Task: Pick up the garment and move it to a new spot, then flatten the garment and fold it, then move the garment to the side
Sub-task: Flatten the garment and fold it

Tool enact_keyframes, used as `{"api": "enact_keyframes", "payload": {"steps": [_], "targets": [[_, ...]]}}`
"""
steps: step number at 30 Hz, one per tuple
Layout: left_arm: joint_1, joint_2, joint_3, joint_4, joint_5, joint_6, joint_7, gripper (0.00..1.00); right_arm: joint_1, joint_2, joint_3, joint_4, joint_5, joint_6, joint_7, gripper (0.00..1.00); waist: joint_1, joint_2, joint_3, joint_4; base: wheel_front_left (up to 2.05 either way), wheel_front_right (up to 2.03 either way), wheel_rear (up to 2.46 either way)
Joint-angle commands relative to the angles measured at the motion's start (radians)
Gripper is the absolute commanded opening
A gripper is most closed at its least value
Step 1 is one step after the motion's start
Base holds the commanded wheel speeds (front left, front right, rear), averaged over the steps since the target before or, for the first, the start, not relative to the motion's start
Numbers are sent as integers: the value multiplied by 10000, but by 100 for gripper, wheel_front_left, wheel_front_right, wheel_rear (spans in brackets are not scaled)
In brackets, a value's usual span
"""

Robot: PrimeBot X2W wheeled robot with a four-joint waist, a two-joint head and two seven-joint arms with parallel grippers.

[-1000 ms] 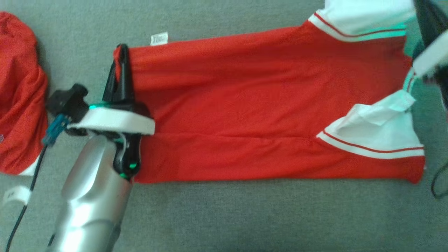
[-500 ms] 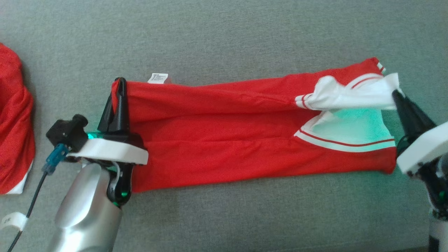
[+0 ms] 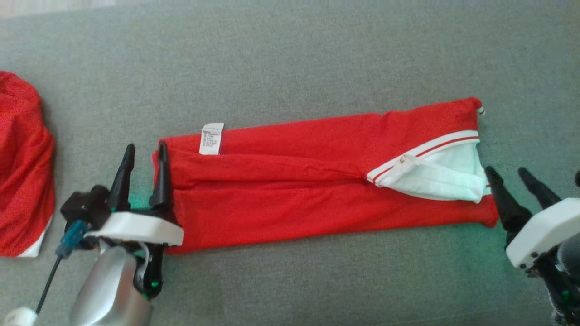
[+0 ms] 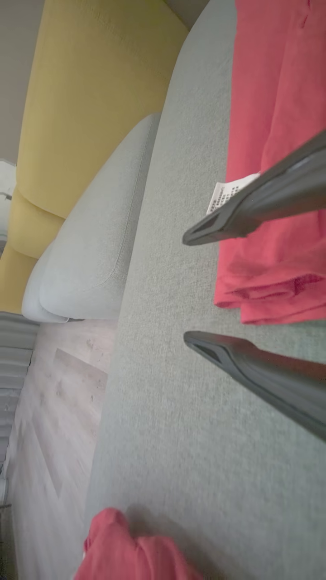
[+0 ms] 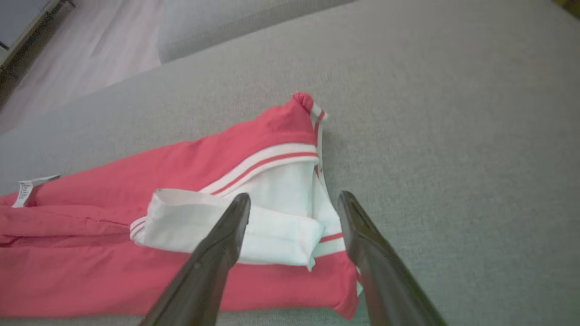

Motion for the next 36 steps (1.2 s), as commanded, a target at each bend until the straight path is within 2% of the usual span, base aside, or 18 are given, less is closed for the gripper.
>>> {"api": "enact_keyframes", "payload": {"steps": [1, 6, 12, 23, 28, 32, 33, 34, 36], "targets": [[-4, 157, 444, -331, 127, 79, -95, 100, -245, -26, 81, -446, -78, -9, -176, 100, 0, -1, -210, 37, 0, 0, 0], [453, 188, 990, -899, 1014, 460, -95, 100, -525, 104, -66, 292, -409, -9, -639, 100, 0, -1, -708, 122, 0, 0, 0], [506, 402, 1007, -1238, 1787, 680, -95, 100, -1358, 155, -100, 2099, -797, -9, -647, 100, 0, -1, -898, 318, 0, 0, 0], [128, 182, 971, -1119, 1668, 681, -95, 100, -3046, -87, -48, 5509, -1712, -9, -1388, 100, 0, -1, -736, 747, 0, 0, 0], [101, 121, 927, -1007, 1626, 651, -95, 100, -3261, -128, -20, 6554, -1996, -9, -1310, 100, 0, -1, -667, 794, 0, 0, 0], [118, 104, 961, -969, 1573, 663, -95, 100, -3376, -182, 452, 7059, -1600, -9, -954, 100, 0, -1, -642, 764, 0, 0, 0], [124, 104, 976, -972, 1565, 668, -95, 100, -3414, -236, 607, 7127, -1485, -9, -887, 47, 0, -1, -636, 750, 0, 0, 0], [131, 107, 997, -976, 1554, 667, -95, 100, -3451, -327, 823, 7159, -1405, -9, -855, 0, 0, -1, -629, 736, 0, 0, 0], [151, 101, 1030, -980, 1537, 663, -95, 100, -3504, -475, 1150, 7210, -1177, -9, -797, 0, 0, -1, -626, 705, 0, 0, 0]]}}
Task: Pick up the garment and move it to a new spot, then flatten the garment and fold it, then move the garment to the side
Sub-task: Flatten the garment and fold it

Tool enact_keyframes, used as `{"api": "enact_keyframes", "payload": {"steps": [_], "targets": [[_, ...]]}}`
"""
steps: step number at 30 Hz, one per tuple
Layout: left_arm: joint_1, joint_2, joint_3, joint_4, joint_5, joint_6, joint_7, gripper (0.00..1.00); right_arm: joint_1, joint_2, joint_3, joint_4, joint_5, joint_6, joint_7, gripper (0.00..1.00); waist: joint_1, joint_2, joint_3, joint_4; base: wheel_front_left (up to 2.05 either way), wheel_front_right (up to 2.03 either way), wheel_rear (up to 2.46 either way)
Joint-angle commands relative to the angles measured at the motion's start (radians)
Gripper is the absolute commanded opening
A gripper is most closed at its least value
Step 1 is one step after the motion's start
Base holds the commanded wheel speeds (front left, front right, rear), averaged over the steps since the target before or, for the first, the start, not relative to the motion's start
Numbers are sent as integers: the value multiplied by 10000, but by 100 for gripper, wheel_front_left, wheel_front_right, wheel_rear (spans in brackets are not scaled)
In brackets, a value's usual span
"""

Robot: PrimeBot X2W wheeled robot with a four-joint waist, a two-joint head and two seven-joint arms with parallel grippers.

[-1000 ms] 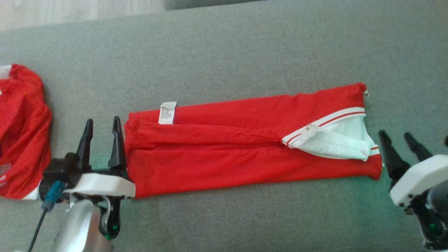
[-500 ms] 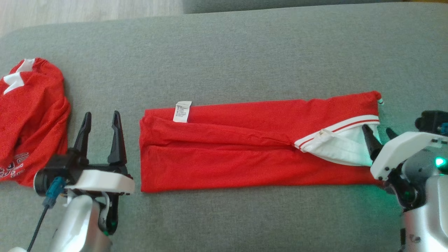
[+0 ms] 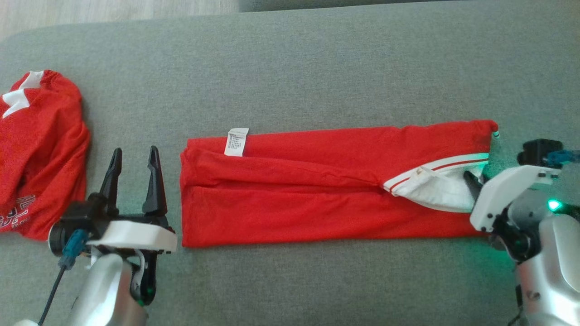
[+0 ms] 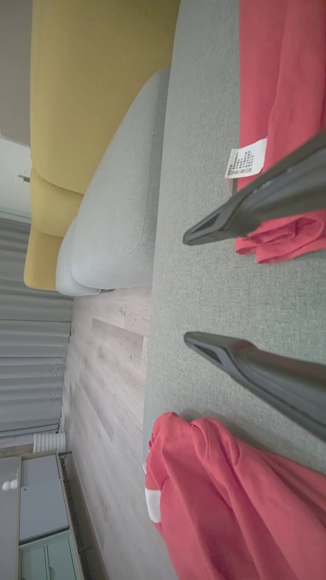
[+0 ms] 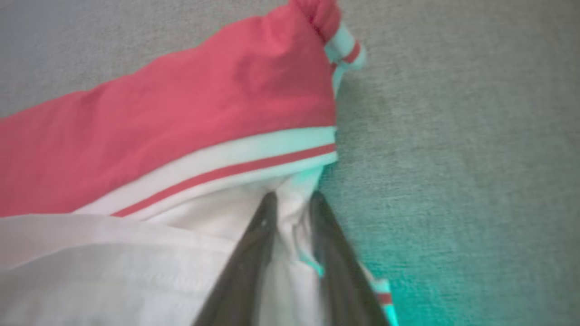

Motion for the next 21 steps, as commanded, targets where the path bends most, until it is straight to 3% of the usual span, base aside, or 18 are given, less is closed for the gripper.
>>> {"api": "enact_keyframes", "payload": {"steps": [1, 5, 9, 16, 21], "targets": [[-379, 157, 371, -271, -56, 52, -95, 100, -137, -75, 589, -12, 210, -7, 147, 0, 0, -1, -3, -34, 0, 0, 0], [-326, 130, 403, -249, -95, 32, -95, 100, -251, -428, 710, -205, 296, -7, -9, 0, 0, -1, -34, -94, 0, 0, 0], [-246, 119, 447, -238, -107, 30, -95, 100, -331, -1199, 533, -773, 38, -7, -15, 0, 0, -1, -121, -200, 0, 0, 0], [-167, 98, 477, -272, -83, 13, -95, 100, 60, -2394, -928, -2194, -764, -7, 665, 0, 0, -1, -291, -357, 0, 0, 0], [-122, 78, 456, -254, -34, -16, -95, 100, 589, -2809, -1710, -2905, -1176, -7, 1017, 0, 0, -1, -458, -451, 0, 0, 0]]}}
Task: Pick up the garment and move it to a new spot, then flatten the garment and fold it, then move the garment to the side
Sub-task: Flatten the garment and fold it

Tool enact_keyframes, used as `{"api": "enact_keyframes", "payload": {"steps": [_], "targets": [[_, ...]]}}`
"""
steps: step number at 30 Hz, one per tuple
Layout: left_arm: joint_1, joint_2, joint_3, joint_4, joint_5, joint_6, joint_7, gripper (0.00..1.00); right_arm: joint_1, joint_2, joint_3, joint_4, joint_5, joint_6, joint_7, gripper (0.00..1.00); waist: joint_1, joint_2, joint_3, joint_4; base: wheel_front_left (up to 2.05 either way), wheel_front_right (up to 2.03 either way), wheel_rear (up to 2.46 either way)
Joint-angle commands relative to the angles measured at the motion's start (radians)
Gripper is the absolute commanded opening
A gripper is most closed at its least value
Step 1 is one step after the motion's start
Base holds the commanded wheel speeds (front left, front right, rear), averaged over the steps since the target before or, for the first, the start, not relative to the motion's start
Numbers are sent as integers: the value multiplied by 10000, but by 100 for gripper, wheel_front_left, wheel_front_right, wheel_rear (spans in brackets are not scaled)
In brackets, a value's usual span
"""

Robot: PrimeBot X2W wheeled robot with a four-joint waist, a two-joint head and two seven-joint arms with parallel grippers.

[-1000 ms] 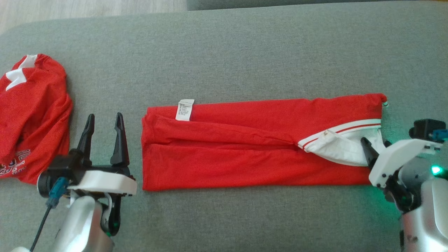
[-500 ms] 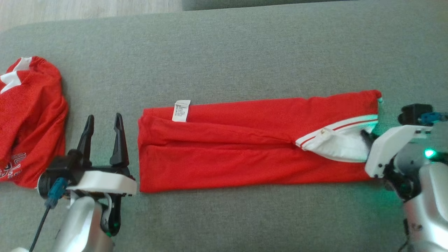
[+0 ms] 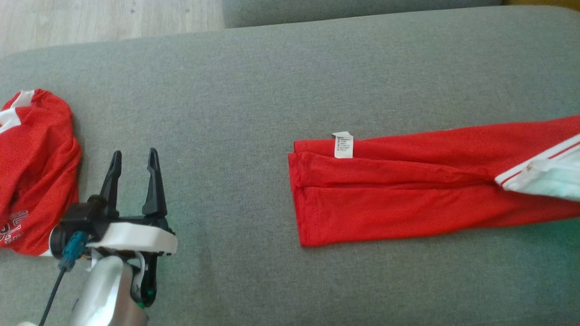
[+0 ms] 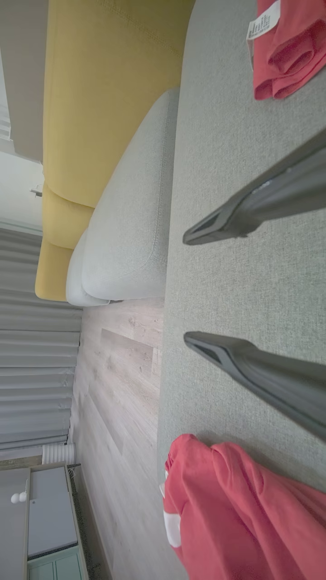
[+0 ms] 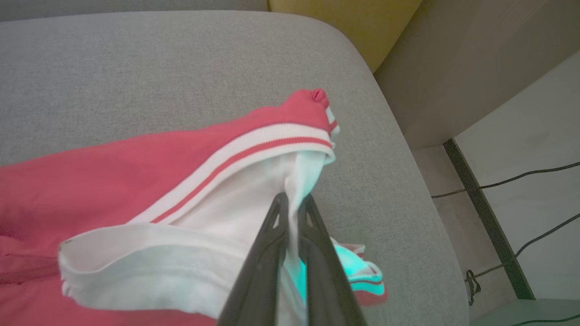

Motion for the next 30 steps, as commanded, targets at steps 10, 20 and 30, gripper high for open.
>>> {"api": "enact_keyframes", "payload": {"steps": [10, 20, 30], "targets": [[-22, 160, 365, -30, 15, -44, -95, 100, 312, 309, 2109, -2131, 294, -9, 330, 0, 0, 0, -449, -111, 0, 0, 0], [-193, 182, 189, 199, 7, -104, -94, 100, -707, 1747, 6378, -1836, 1063, -9, 408, 0, 0, 0, -453, 98, 0, 0, 0], [-315, 113, 18, 309, -4, -138, -95, 100, -1855, 2764, 7857, 475, 1526, -9, -159, 0, 0, 0, -304, 549, 0, 0, 0]]}}
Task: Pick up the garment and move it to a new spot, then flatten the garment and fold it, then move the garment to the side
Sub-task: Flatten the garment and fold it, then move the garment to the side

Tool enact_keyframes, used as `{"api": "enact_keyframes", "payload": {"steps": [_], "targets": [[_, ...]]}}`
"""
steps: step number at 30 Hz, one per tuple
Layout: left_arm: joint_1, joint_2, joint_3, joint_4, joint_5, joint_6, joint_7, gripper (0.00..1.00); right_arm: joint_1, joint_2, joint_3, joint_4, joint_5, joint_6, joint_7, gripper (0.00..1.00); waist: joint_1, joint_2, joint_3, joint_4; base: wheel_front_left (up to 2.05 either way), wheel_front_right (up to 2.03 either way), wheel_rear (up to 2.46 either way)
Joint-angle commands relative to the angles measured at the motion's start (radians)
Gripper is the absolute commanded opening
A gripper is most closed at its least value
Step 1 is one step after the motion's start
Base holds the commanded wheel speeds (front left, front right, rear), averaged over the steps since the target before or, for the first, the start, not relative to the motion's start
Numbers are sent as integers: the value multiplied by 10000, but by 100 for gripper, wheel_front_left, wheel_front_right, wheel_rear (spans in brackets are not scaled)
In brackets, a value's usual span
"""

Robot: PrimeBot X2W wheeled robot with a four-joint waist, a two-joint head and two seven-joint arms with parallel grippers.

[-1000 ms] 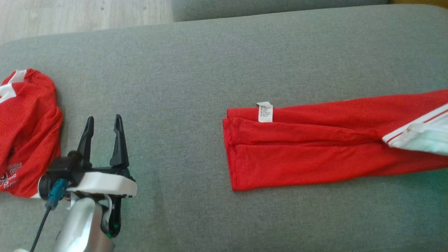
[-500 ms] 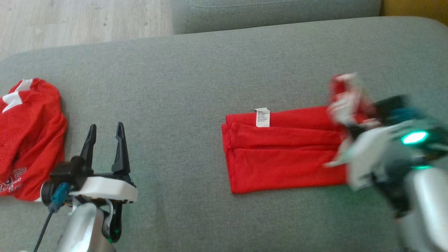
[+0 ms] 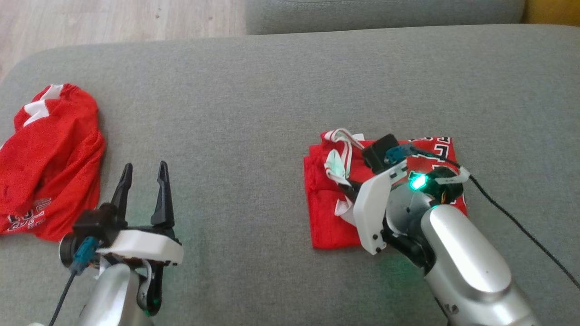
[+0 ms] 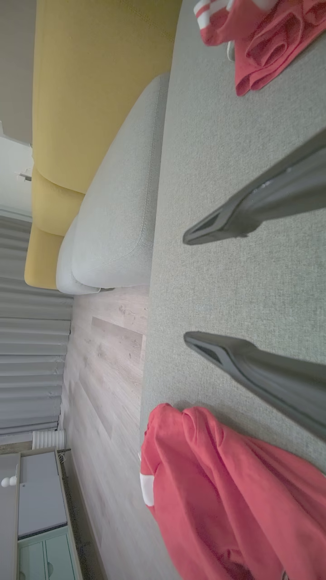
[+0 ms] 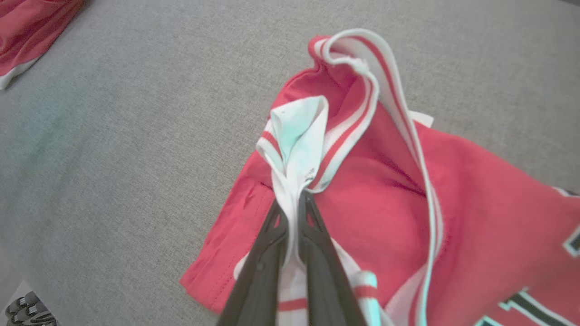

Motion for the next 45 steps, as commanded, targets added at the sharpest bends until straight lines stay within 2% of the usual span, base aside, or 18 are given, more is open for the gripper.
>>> {"api": "enact_keyframes", "payload": {"steps": [1, 2, 3, 7, 10, 12, 17, 21, 25, 31, 35, 45], "targets": [[-387, 121, 257, -256, -6, -38, -95, 100, -411, 206, 203, -184, 70, -9, -153, 0, 0, 0, 29, 72, 0, 0, 0], [-391, 115, 253, -250, -9, -37, -95, 100, -458, 240, 238, -34, 97, -9, -205, 0, 0, 0, 35, 95, 0, 0, 0], [-386, 105, 254, -242, -15, -31, -95, 100, -509, 311, 250, 149, 266, -9, -407, 100, 0, 0, 32, 120, 0, 0, 0], [-310, 108, 291, -235, -30, -6, -95, 100, -525, 462, 116, -103, 1209, -9, -1003, 100, 0, 0, -41, 75, 0, 0, 0], [-235, 140, 347, -239, -52, 14, -95, 100, -518, 504, -113, -880, 1998, -9, -1530, 100, 0, 0, -150, -19, 0, 0, 0], [-175, 174, 400, -273, -64, 34, -95, 100, -459, 405, -496, -1464, 2069, -9, -1909, 100, 0, 0, -226, -104, 0, 0, 0], [31, 224, 519, -427, -75, 60, -95, 100, 178, -453, -1953, -2648, 1193, -9, -2746, 100, 0, 0, -458, -287, 0, 0, 0], [245, 217, 632, -604, -74, 71, -95, 100, 1112, -1000, -3014, -3135, 291, -9, -3749, 100, 0, 0, -678, -434, 0, 0, 0], [553, 198, 784, -798, -43, 92, -95, 100, 2145, -1264, -3710, -2951, -420, -9, -5062, 100, 0, 0, -968, -599, 0, 0, 0], [1185, 51, 1003, -871, -89, 276, -95, 100, 3178, -1072, -4268, -1995, -738, -9, -6255, 100, 0, 0, -1377, -767, 0, 0, 0], [1587, 43, 939, -1006, 9, 434, -61, 100, 3472, -821, -4472, -1726, -788, -9, -6535, 100, 0, 0, -1468, -727, 0, 0, 0], [1566, -6, 584, -1415, 133, 423, -18, 100, 3555, -573, -4437, -1708, -870, -9, -6528, 100, 0, 0, -1420, -647, 0, 0, 0]]}}
